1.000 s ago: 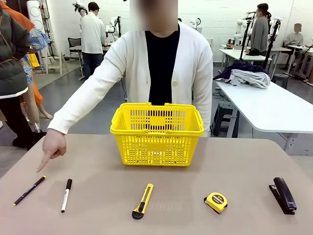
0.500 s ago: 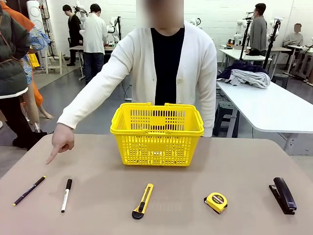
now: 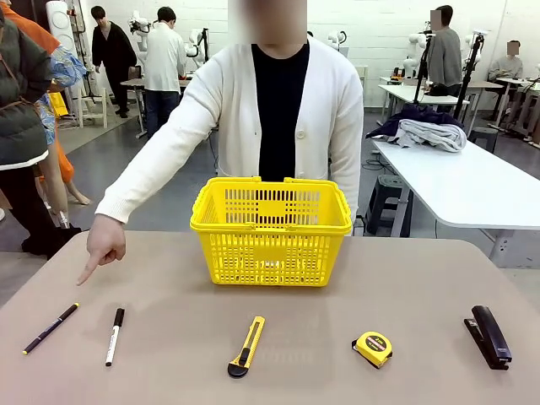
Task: Place the items the person wants into the basket.
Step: Pick up the item the person points to and place it in the Market Basket.
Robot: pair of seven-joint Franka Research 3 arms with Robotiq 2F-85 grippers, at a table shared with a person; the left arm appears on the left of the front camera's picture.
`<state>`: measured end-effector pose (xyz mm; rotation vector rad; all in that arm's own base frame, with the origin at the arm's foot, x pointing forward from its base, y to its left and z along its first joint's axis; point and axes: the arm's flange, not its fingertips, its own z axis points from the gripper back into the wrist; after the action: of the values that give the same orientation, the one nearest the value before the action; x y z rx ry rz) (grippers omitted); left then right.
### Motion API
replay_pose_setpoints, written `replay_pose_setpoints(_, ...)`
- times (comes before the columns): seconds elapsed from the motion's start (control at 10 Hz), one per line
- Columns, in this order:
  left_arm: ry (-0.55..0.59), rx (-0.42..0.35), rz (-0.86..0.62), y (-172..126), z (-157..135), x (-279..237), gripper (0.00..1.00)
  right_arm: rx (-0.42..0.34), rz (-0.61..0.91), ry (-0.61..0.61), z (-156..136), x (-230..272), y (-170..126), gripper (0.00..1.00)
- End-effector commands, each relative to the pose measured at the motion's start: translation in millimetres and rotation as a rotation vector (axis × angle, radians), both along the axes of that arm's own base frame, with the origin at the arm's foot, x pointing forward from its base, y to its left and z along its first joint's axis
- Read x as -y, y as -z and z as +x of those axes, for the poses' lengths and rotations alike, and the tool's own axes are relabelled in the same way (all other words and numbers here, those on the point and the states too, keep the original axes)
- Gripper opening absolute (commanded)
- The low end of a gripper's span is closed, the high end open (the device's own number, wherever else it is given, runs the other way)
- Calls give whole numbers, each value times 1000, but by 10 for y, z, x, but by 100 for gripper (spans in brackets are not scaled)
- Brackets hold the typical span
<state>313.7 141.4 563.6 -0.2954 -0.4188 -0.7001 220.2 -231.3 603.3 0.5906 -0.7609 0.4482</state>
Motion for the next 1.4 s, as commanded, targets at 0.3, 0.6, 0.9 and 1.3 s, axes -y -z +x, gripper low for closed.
replay_pose_setpoints(0.3,-179,-16,37,798,162,249,100,14,9,-12,2,6,-1,100)
replay_pose_setpoints(0.6,-221,-98,222,1197,230,424,100,14,9,-12,2,6,-1,100)
replay_pose_setpoints(0.9,-215,-175,252,1367,321,492,100,14,9,-12,2,6,-1,100)
replay_pose_setpoints(1.3,-200,-176,244,1318,468,457,100,14,9,-12,2,6,-1,100)
